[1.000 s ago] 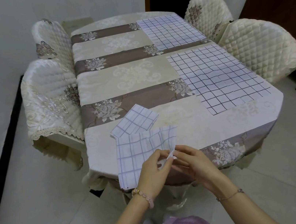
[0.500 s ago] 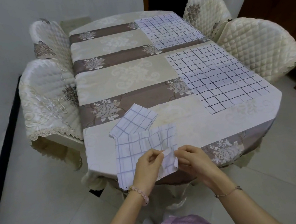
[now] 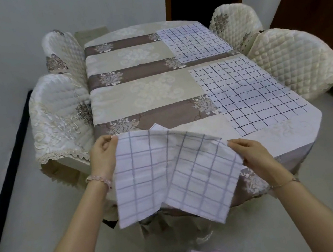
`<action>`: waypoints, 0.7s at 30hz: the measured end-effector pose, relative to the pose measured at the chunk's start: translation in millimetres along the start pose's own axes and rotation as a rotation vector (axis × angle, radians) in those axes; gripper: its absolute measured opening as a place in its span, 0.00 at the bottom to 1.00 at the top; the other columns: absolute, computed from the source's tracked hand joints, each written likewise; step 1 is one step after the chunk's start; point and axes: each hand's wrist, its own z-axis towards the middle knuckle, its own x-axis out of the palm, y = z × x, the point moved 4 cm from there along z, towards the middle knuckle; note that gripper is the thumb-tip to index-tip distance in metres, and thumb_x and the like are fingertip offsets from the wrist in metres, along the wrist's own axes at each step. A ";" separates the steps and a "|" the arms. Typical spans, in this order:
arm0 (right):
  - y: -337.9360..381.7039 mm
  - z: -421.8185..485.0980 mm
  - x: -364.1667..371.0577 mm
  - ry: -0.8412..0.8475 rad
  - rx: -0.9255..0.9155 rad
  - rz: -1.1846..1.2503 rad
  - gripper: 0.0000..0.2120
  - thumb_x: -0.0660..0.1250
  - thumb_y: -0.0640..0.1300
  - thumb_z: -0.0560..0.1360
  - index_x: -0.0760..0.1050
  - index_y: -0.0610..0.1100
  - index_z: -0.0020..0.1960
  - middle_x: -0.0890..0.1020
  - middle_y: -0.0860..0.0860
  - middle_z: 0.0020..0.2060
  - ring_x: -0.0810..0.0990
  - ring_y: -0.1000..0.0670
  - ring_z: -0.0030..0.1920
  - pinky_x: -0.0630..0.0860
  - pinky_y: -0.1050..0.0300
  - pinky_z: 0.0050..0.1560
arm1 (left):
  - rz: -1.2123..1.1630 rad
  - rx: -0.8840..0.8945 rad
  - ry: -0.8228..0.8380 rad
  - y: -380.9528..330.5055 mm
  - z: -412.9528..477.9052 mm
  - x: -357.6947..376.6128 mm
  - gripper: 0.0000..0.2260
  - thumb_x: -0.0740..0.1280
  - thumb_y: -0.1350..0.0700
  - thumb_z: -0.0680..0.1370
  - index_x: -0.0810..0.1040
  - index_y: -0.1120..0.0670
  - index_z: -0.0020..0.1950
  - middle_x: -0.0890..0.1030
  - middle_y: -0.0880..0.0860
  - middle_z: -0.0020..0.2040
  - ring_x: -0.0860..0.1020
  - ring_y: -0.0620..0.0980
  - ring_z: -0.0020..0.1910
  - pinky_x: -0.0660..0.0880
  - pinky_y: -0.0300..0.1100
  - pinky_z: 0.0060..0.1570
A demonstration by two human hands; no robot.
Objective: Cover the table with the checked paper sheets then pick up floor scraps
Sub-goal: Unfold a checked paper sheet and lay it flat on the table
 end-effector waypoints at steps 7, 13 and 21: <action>5.4 36.9 0.0 0.021 -0.025 -0.167 0.06 0.67 0.43 0.75 0.81 0.48 0.43 0.82 0.51 0.44 0.77 0.48 0.44 0.74 0.50 0.46 | 0.139 -0.069 0.041 29.8 18.8 4.8 0.04 0.63 0.58 0.78 0.76 0.56 0.45 0.76 0.48 0.35 0.77 0.41 0.36 0.72 0.33 0.35; -21.9 65.1 3.3 -0.035 0.014 -0.254 0.07 0.64 0.41 0.76 0.80 0.40 0.50 0.79 0.51 0.41 0.72 0.56 0.36 0.68 0.70 0.29 | 0.104 -0.427 0.274 90.0 -4.1 9.0 0.09 0.63 0.54 0.78 0.74 0.59 0.55 0.79 0.56 0.47 0.76 0.49 0.41 0.73 0.43 0.43; -36.1 87.3 -2.4 -0.134 -0.005 -0.290 0.07 0.64 0.37 0.76 0.79 0.36 0.50 0.79 0.45 0.48 0.76 0.48 0.52 0.69 0.57 0.52 | 0.067 -0.561 0.338 114.0 -57.1 -16.3 0.09 0.65 0.63 0.76 0.73 0.61 0.56 0.79 0.59 0.46 0.78 0.51 0.40 0.78 0.34 0.32</action>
